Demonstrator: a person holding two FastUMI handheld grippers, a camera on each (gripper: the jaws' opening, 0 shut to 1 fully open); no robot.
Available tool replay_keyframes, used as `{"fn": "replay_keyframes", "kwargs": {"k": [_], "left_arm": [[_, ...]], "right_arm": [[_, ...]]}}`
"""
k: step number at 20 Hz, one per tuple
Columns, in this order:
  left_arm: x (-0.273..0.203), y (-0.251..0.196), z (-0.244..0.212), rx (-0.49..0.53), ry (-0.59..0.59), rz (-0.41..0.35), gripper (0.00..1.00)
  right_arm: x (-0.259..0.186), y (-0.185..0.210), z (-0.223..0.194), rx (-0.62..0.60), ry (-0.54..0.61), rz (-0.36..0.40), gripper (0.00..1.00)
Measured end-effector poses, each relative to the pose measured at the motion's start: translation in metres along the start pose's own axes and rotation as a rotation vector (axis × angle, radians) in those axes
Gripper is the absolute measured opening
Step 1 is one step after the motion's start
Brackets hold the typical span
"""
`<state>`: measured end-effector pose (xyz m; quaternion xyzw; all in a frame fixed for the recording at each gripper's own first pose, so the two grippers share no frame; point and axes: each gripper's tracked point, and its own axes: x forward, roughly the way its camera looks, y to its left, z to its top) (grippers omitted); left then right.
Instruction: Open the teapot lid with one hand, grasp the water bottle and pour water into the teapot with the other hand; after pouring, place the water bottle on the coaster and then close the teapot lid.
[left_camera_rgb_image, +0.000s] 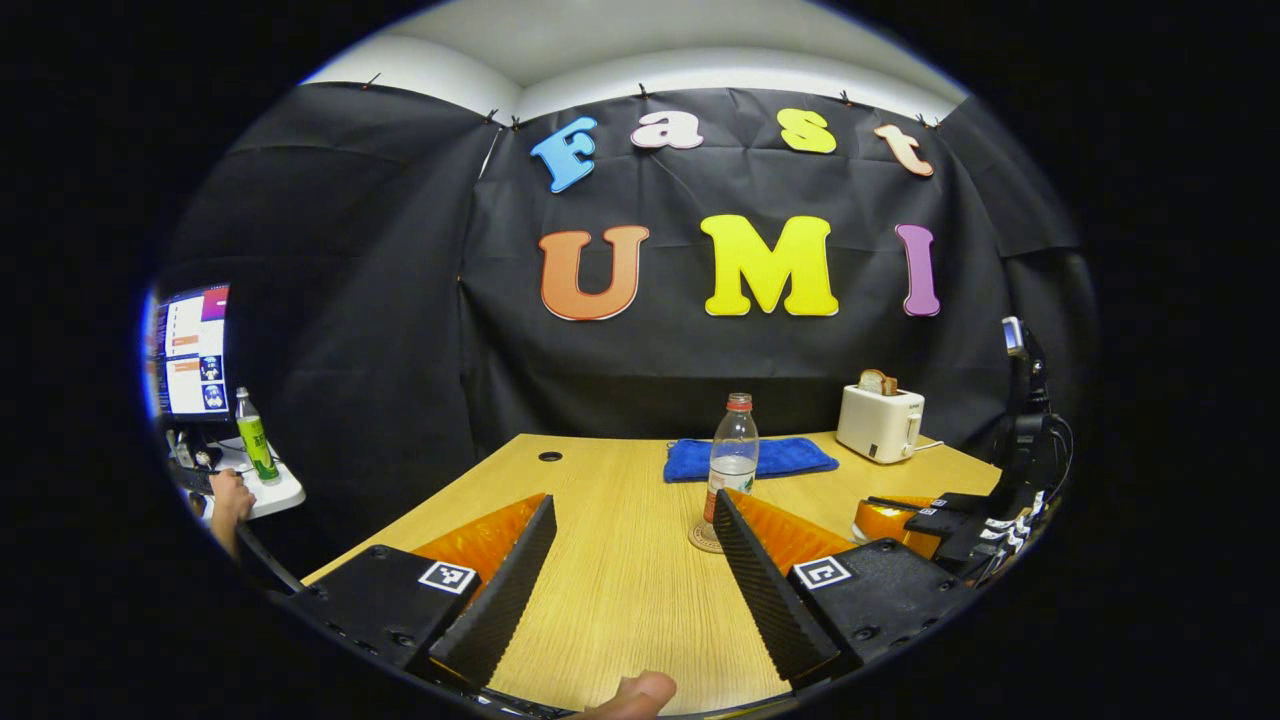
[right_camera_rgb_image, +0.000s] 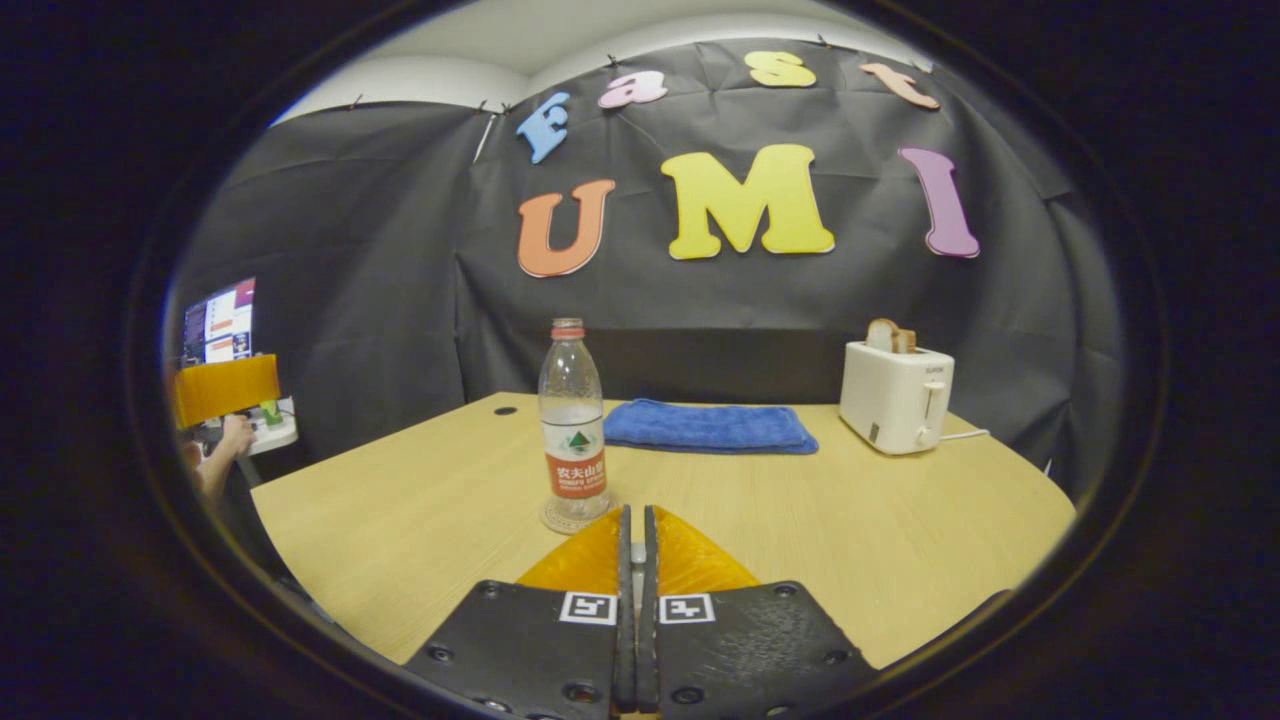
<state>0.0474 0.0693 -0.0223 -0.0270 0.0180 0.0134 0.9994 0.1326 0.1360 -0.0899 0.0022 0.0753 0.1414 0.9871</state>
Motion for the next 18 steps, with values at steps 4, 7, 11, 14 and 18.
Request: {"fn": "replay_keyframes", "kwargs": {"k": [4, 7, 11, 14, 18], "left_arm": [[0.002, 0.0, -0.003, 0.011, 0.014, -0.001, 0.99], [0.004, -0.001, -0.006, 0.017, 0.022, -0.005, 0.99], [0.005, -0.002, -0.008, -0.01, 0.033, -0.014, 0.99], [0.006, -0.001, -0.011, -0.003, 0.041, -0.008, 0.99], [0.006, -0.004, -0.011, -0.005, 0.044, -0.017, 0.99]], "right_arm": [[0.014, 0.003, -0.011, 0.004, 0.025, 0.0, 0.01], [0.019, 0.0, -0.018, 0.005, 0.035, -0.008, 0.0], [0.022, 0.003, -0.018, -0.015, 0.03, -0.001, 0.02], [0.02, 0.006, -0.021, -0.011, 0.024, 0.003, 0.02], [0.024, 0.004, -0.032, 0.018, 0.054, 0.001, 0.03]]}}
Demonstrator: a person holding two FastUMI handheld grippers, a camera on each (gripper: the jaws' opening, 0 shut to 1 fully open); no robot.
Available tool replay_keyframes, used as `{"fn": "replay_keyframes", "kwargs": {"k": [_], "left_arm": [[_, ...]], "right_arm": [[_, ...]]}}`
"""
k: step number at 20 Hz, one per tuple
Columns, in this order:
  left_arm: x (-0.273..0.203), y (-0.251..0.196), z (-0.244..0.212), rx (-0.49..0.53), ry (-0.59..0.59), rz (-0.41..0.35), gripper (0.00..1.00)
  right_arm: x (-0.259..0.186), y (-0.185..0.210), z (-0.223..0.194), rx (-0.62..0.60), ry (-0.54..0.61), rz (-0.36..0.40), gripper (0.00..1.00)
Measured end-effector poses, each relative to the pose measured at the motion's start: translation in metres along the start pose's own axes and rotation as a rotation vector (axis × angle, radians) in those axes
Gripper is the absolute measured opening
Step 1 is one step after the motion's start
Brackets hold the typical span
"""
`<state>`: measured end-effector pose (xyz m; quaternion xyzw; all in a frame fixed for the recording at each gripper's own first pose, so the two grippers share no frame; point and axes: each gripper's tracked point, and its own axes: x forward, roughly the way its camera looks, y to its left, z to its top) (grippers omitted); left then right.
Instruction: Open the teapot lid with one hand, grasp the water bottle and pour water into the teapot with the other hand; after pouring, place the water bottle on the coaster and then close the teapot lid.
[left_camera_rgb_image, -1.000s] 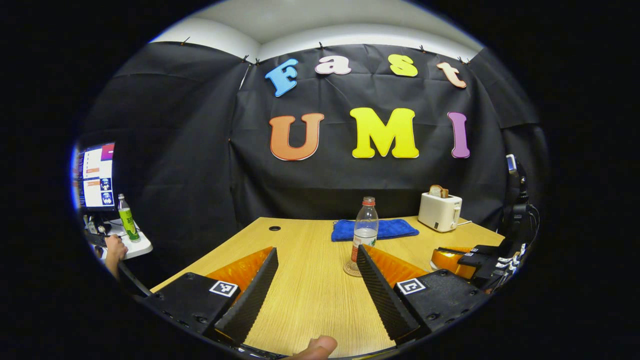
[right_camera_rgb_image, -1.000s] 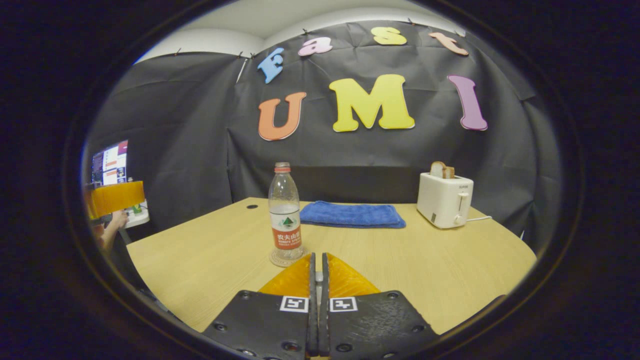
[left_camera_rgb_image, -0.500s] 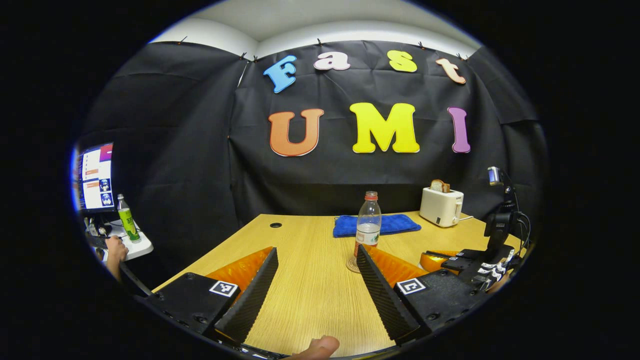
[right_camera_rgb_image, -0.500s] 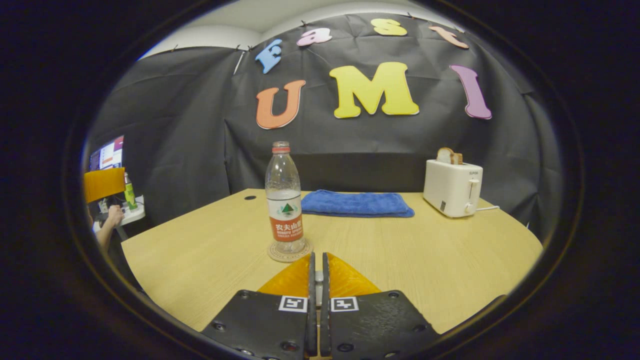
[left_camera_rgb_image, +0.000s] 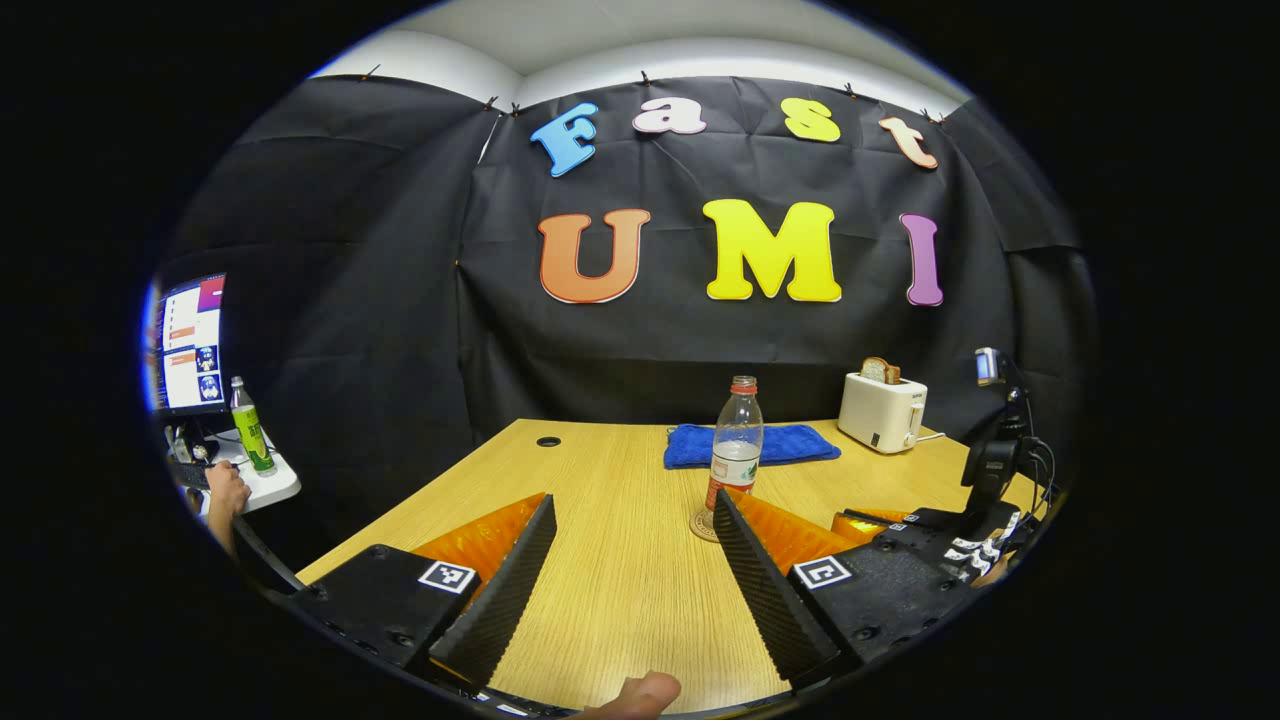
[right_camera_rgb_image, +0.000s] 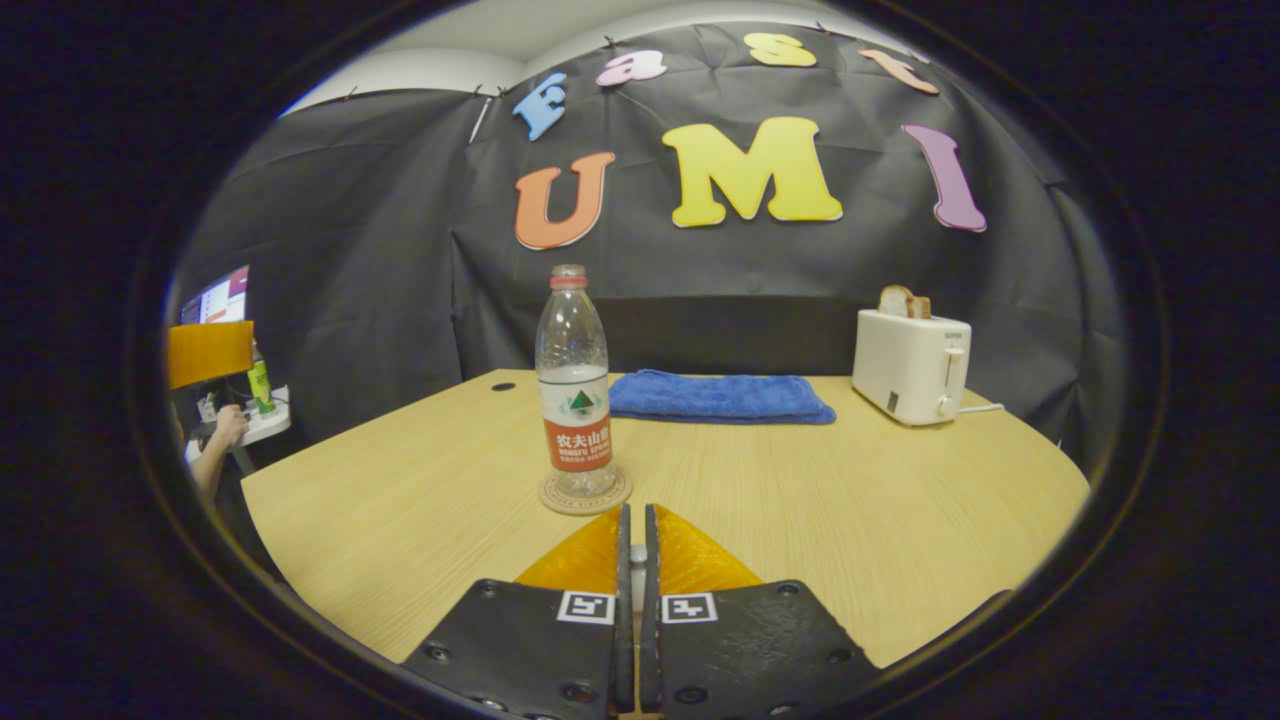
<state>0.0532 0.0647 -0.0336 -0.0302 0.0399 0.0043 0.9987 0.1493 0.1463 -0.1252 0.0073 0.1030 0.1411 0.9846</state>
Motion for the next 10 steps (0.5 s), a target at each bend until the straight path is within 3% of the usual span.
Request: {"fn": "replay_keyframes", "kwargs": {"k": [3, 4, 5, 6, 7, 10], "left_arm": [[0.001, -0.002, -0.001, 0.002, 0.001, -0.007, 0.99], [0.001, -0.004, -0.002, 0.002, 0.002, -0.01, 0.99], [0.001, -0.005, -0.002, 0.003, 0.002, -0.013, 0.99], [0.001, -0.006, -0.001, 0.005, -0.001, -0.015, 0.99], [0.001, -0.006, 0.0, 0.007, -0.003, -0.015, 0.99], [0.001, -0.006, -0.001, 0.009, -0.004, -0.016, 0.99]], "right_arm": [[-0.001, -0.005, 0.002, -0.004, 0.0, -0.009, 0.06], [-0.003, -0.004, 0.002, -0.009, -0.001, -0.011, 0.12], [-0.006, -0.004, 0.005, -0.016, -0.007, -0.01, 0.2], [-0.01, -0.005, 0.01, -0.02, -0.02, -0.013, 0.35], [-0.015, -0.006, 0.015, -0.027, -0.031, -0.013, 0.4], [-0.033, -0.008, 0.026, -0.046, -0.058, -0.006, 0.66]]}}
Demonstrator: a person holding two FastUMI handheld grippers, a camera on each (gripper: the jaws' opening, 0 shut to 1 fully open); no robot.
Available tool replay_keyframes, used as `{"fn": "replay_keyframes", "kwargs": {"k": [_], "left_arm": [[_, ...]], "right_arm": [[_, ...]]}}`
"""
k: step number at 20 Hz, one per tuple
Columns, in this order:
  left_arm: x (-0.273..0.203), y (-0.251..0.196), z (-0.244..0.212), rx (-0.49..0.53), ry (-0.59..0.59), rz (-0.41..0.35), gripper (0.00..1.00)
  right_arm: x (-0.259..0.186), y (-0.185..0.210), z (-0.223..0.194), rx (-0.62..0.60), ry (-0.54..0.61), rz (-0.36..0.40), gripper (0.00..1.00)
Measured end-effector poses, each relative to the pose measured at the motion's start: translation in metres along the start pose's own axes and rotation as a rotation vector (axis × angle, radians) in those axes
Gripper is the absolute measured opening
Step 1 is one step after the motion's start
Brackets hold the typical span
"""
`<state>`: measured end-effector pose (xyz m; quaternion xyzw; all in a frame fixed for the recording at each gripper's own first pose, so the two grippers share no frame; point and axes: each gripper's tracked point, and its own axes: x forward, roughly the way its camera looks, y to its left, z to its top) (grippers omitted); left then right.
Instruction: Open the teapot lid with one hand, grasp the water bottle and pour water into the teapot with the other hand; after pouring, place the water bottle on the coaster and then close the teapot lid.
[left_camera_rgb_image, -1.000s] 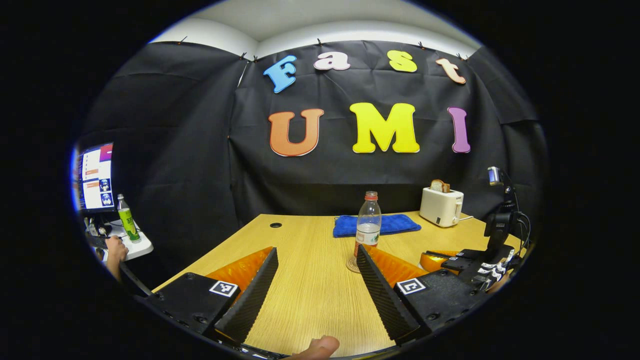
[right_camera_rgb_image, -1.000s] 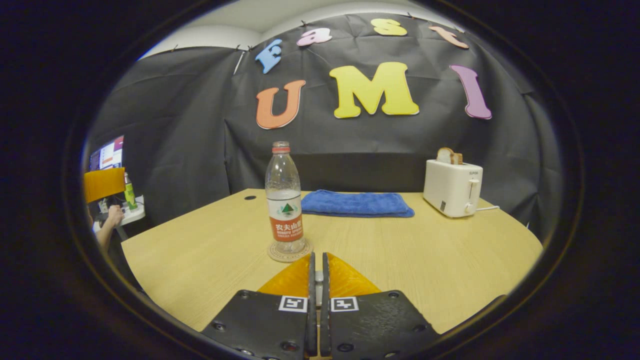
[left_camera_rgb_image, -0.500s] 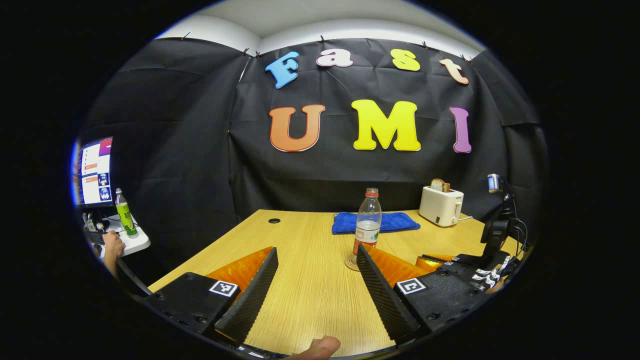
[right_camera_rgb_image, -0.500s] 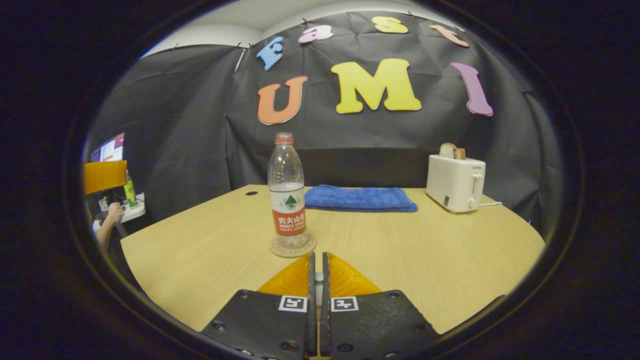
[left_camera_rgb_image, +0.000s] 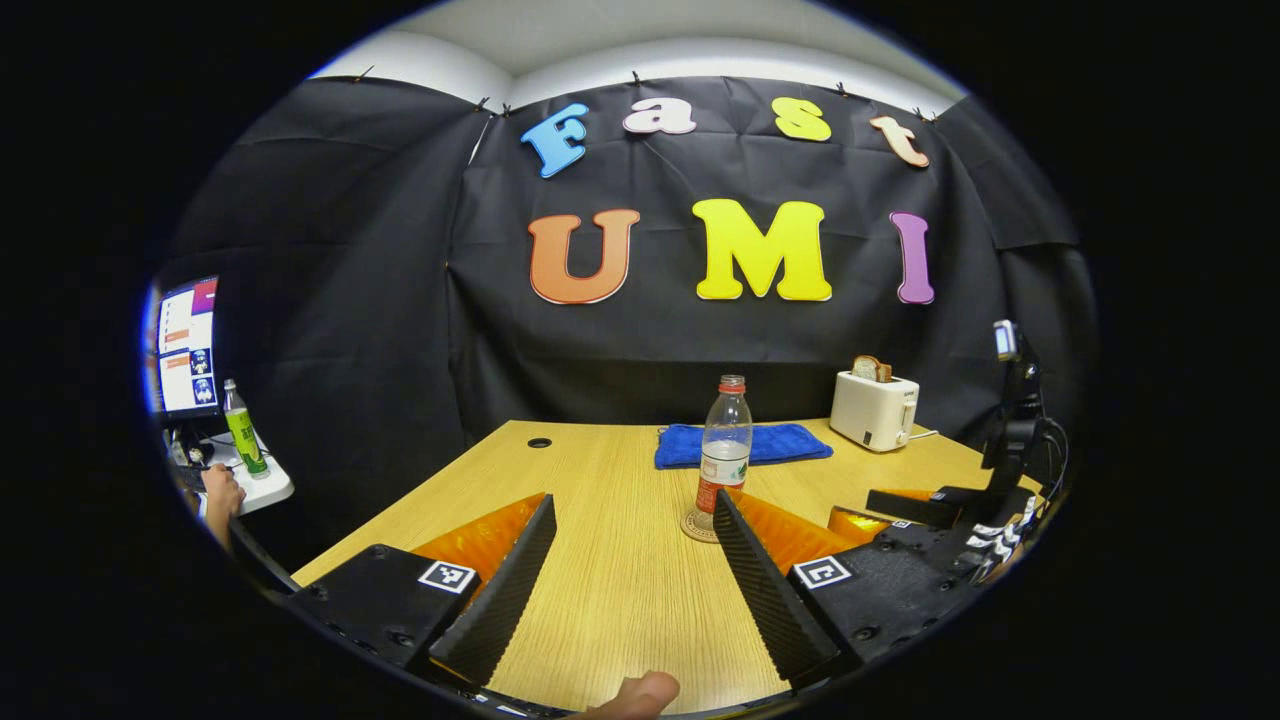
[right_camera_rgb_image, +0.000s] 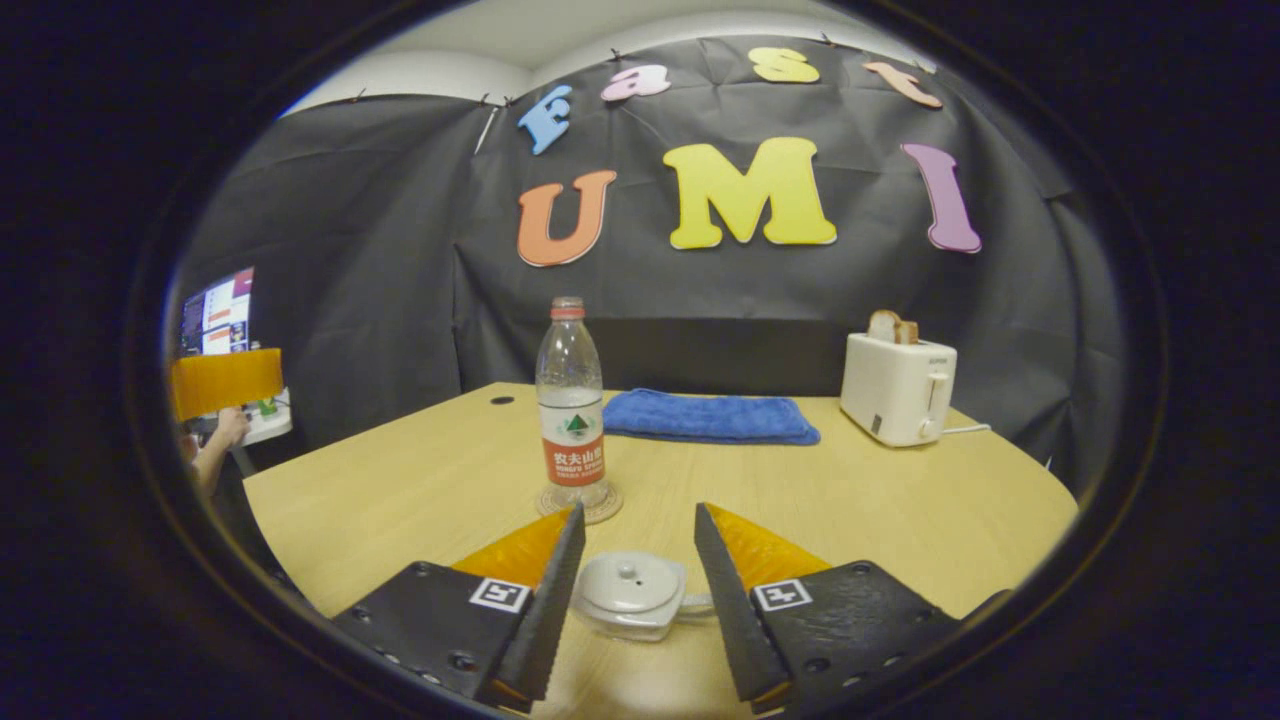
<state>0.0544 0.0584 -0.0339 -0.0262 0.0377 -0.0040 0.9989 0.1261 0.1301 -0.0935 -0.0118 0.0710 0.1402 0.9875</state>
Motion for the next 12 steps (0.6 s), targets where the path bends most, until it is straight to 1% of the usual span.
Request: {"fn": "replay_keyframes", "kwargs": {"k": [1, 2, 4, 6, 9, 12], "left_arm": [[0.0, 0.0, 0.0, 0.0, 0.0, 0.002, 0.99], [0.001, -0.001, 0.0, -0.001, -0.002, 0.002, 0.99], [0.002, -0.004, -0.002, 0.002, 0.002, -0.004, 0.99], [0.001, -0.006, -0.003, 0.01, 0.003, -0.002, 0.99], [0.002, -0.011, -0.001, 0.025, -0.007, 0.0, 0.99], [0.002, -0.023, -0.002, 0.013, -0.007, -0.011, 0.99]], "right_arm": [[-0.006, -0.001, 0.005, -0.005, -0.012, 0.005, 0.69], [-0.013, -0.003, 0.009, -0.011, -0.024, 0.006, 0.75], [-0.026, -0.011, 0.015, -0.017, -0.046, -0.001, 0.81], [-0.039, -0.02, 0.018, -0.017, -0.059, -0.01, 0.83], [-0.06, -0.035, 0.022, -0.002, -0.08, -0.027, 0.83], [-0.084, -0.056, 0.031, 0.007, -0.103, -0.064, 0.85]]}}
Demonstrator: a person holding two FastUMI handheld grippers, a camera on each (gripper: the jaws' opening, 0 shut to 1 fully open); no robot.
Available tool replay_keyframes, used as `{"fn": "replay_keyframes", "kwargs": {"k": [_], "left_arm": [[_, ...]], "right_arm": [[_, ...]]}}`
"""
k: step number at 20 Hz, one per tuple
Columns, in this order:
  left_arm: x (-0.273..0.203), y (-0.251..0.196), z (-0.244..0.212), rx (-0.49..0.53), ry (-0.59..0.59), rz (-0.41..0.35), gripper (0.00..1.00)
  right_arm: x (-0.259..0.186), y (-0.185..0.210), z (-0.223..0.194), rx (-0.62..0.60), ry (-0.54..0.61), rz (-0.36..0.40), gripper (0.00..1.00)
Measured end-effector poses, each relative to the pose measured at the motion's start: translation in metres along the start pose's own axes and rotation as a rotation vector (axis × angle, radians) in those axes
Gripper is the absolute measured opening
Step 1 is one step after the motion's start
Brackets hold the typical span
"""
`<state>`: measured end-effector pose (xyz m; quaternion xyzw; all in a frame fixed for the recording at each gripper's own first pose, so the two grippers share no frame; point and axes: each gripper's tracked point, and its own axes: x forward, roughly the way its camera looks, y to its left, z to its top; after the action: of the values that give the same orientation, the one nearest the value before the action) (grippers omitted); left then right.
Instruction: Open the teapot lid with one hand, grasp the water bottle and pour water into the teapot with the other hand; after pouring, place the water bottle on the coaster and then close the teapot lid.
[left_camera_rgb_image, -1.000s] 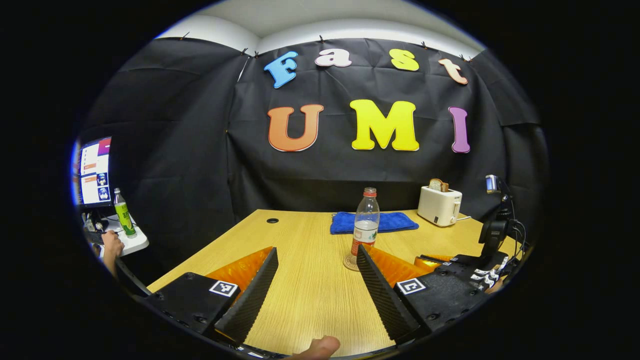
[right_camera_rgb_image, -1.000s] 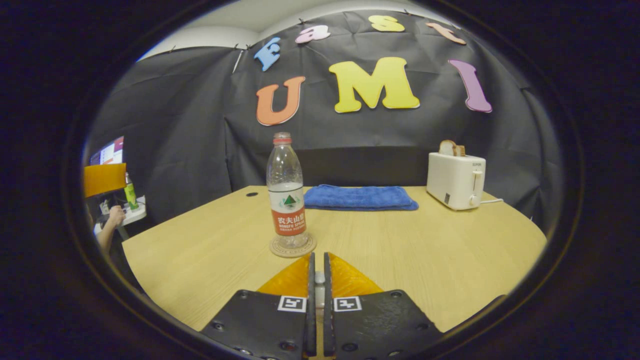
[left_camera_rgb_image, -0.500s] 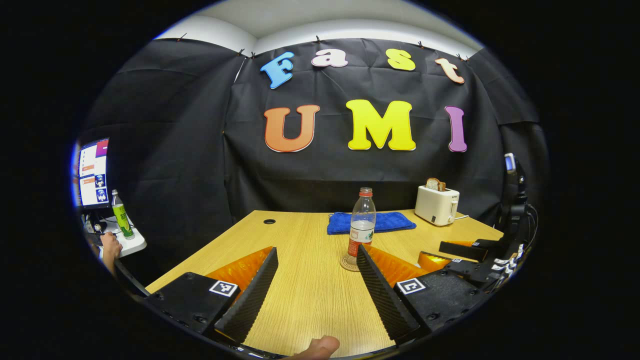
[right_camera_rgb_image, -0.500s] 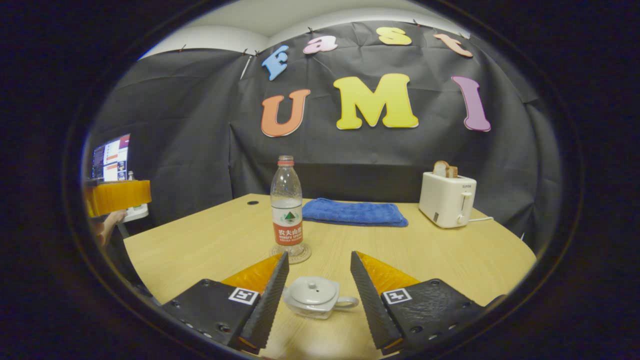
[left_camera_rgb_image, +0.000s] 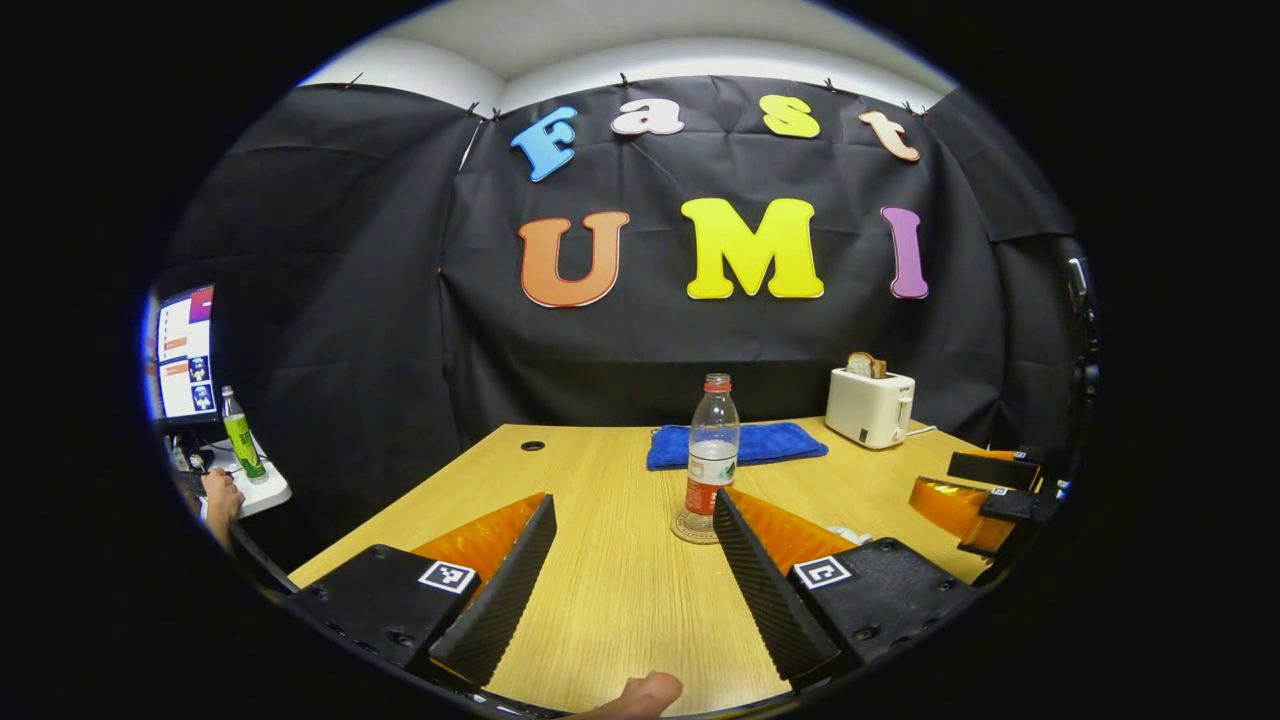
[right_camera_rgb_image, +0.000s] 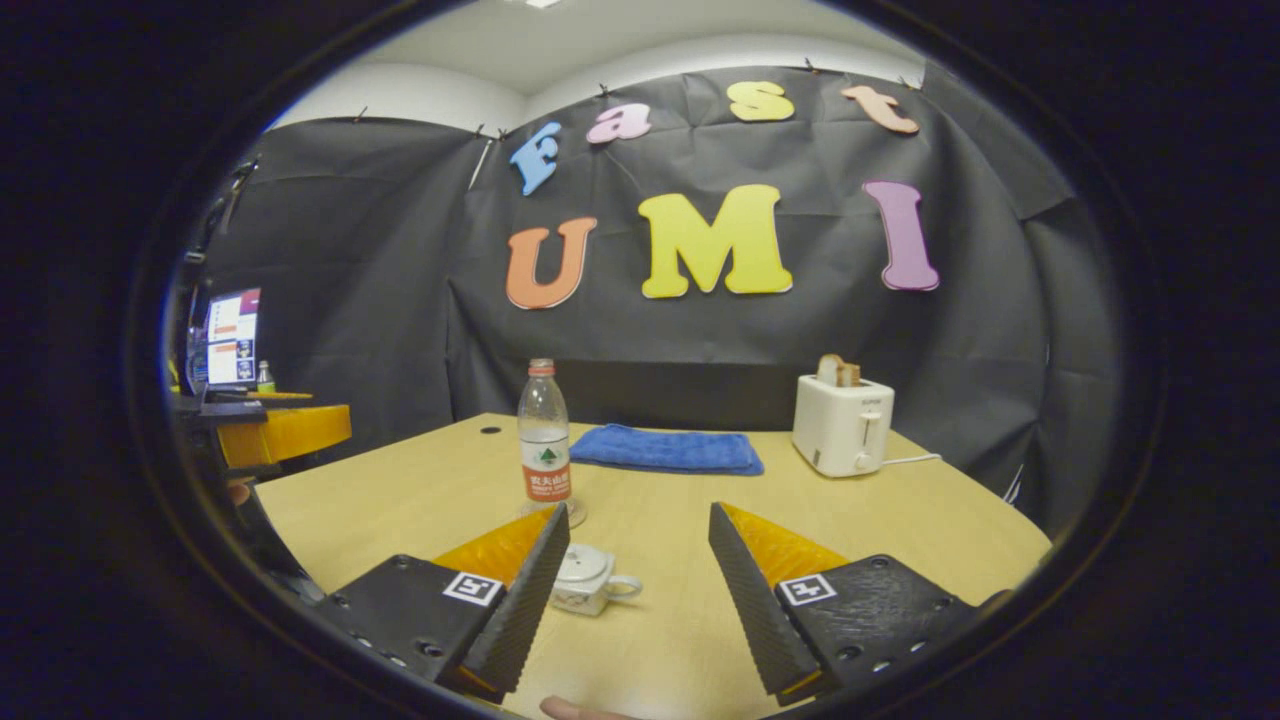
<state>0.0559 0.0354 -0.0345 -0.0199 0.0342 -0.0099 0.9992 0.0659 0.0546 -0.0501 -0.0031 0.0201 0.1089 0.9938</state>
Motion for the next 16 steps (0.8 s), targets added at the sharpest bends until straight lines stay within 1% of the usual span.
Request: {"fn": "replay_keyframes", "kwargs": {"k": [3, 4, 5, 7, 9, 11, 13, 14, 15, 16], "left_arm": [[-0.004, -0.009, 0.0, 0.016, 0.0, 0.004, 0.99], [-0.006, -0.013, 0.002, 0.024, 0.0, 0.004, 0.99], [-0.009, -0.018, 0.004, 0.025, -0.006, 0.002, 0.99], [-0.015, -0.025, 0.011, 0.02, -0.024, 0.001, 0.99], [-0.02, -0.029, 0.014, 0.013, -0.033, 0.01, 0.99], [-0.025, -0.041, 0.015, 0.007, -0.039, -0.011, 0.99], [-0.031, -0.046, 0.013, 0.007, -0.035, -0.022, 0.99], [-0.033, -0.045, 0.014, 0.007, -0.037, -0.021, 0.99], [-0.035, -0.047, 0.015, 0.011, -0.038, -0.024, 0.99], [-0.036, -0.048, 0.016, 0.016, -0.041, -0.026, 0.99]], "right_arm": [[-0.024, -0.022, 0.017, -0.001, -0.031, -0.033, 0.86], [-0.033, -0.028, 0.024, -0.011, -0.046, -0.042, 0.88], [-0.042, -0.039, 0.032, -0.022, -0.062, -0.07, 0.9], [-0.06, -0.064, 0.042, -0.034, -0.079, -0.151, 0.94], [-0.075, -0.087, 0.041, -0.03, -0.062, -0.242, 0.95], [-0.087, -0.102, 0.037, -0.012, -0.033, -0.3, 0.96], [-0.094, -0.107, 0.036, 0.011, -0.026, -0.302, 0.95], [-0.096, -0.105, 0.037, 0.017, -0.026, -0.29, 0.95], [-0.097, -0.103, 0.039, 0.019, -0.037, -0.272, 0.96], [-0.099, -0.103, 0.042, 0.022, -0.044, -0.265, 0.95]]}}
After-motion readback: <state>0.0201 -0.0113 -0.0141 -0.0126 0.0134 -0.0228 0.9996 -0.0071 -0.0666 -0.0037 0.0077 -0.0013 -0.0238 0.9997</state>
